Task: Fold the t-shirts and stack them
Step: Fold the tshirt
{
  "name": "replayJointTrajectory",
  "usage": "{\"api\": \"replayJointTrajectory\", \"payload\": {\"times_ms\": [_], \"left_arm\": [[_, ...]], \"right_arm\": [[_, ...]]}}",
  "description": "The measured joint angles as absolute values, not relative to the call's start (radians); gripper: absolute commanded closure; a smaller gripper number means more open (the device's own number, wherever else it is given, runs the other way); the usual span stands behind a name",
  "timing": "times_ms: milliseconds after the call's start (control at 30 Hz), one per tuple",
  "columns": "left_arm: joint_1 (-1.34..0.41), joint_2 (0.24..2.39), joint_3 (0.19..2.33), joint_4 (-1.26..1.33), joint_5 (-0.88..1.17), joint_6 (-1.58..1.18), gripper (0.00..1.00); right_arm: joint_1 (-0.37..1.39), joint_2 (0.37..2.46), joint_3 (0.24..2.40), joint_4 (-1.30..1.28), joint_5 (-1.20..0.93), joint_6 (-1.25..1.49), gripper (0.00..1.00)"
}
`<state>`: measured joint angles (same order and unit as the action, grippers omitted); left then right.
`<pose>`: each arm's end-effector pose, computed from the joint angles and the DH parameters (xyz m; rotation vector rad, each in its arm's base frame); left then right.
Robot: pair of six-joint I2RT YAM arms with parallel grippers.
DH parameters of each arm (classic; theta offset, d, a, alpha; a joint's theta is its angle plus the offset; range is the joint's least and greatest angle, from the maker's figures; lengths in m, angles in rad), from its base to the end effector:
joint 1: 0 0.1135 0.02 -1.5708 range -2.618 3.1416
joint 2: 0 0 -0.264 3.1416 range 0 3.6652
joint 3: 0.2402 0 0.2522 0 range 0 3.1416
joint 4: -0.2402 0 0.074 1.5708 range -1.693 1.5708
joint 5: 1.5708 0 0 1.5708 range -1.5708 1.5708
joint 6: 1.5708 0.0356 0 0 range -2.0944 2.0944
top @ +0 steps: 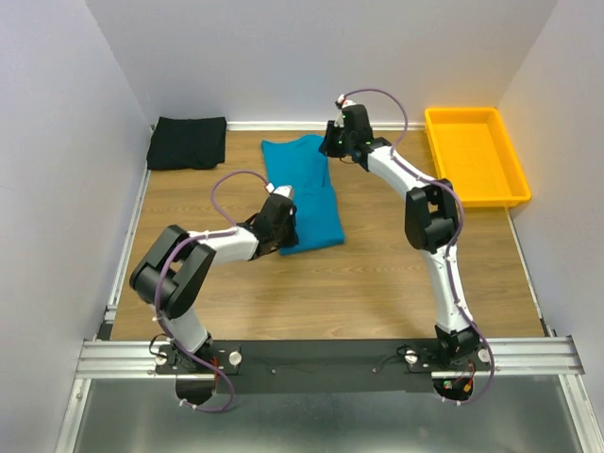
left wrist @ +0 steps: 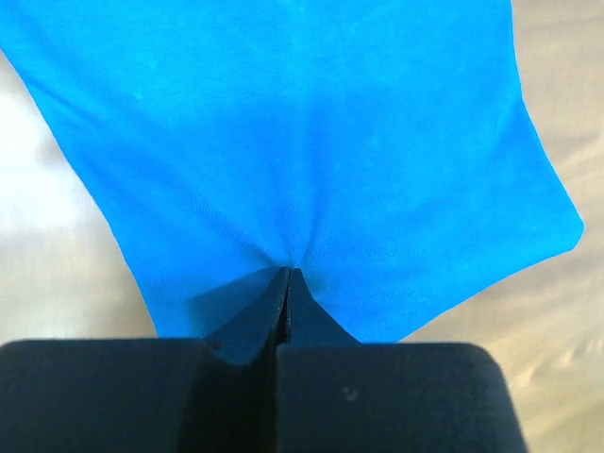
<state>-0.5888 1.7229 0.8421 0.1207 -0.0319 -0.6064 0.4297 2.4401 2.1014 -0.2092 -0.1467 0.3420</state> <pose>0.2847 -0.1888 0.1482 -0.0375 2.3981 -0.5474 0.5123 0.2405 0.2022 -0.1847 2.1657 0.6066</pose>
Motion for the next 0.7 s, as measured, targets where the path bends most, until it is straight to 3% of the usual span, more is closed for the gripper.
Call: {"api": "replayJointTrajectory", "payload": {"times_ms": [267,467,700], "left_arm": [[-0.61,1.496,0.747,-0.025,-0.054,-0.619,0.85],[-0.556,1.448,0.787,-0.008,-0.086,-0.618,0.86],[-0.524,1.471,0.787,0.015,-0.019,-0.61,0.89]], "right_arm": [[0.406,2.184,1.777,-0.203,-0.274,0.32,0.71],[0.423,1.964,1.48,-0.146,-0.466,0.342,0.7],[0.422,1.873,1.16,-0.025,-0.702,0.417,0.68]]}}
